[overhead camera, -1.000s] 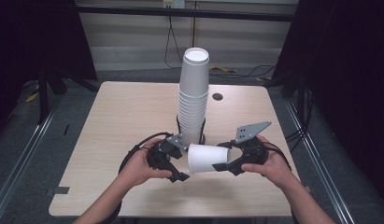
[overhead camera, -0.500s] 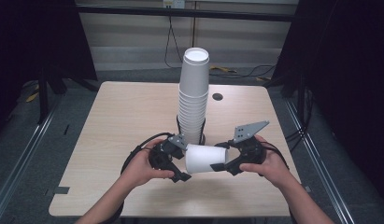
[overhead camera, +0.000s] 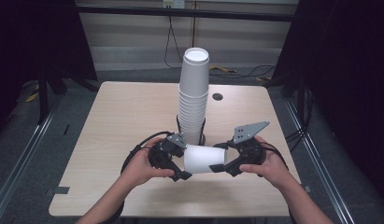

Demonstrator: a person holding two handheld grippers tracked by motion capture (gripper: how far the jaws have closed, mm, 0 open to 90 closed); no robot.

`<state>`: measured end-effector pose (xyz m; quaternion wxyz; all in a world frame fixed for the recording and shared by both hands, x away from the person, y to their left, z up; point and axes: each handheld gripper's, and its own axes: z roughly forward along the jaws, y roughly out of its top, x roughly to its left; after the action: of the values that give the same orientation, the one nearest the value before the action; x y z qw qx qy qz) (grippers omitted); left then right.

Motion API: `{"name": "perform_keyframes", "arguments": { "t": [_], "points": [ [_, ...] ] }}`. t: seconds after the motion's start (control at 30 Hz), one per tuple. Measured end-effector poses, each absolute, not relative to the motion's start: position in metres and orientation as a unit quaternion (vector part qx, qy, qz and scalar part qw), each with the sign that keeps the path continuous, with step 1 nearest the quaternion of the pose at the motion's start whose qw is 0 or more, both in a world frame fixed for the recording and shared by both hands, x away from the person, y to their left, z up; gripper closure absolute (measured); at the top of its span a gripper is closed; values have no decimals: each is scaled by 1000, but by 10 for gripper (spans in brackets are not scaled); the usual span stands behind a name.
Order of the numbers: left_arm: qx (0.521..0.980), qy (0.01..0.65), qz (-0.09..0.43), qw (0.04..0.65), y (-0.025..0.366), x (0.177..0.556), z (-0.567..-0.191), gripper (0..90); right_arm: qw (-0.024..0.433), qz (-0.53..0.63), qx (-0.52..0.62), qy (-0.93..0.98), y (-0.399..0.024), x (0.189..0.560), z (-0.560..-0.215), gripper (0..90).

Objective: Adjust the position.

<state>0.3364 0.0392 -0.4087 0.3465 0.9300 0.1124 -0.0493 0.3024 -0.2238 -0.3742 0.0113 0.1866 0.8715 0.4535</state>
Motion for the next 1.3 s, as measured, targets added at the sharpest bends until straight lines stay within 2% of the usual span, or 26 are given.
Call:
{"name": "perform_keyframes", "arguments": {
  "t": [1.07, 1.3],
  "points": [
    [926, 93, -28, 365, 46, 338, -398, 149, 13, 433, 181, 883, -221, 305, -380, 253],
    [923, 79, -28, 374, 42, 340, -395, 64, 10, 440, 174, 881, -220, 305, -379, 254]
  ]
}}
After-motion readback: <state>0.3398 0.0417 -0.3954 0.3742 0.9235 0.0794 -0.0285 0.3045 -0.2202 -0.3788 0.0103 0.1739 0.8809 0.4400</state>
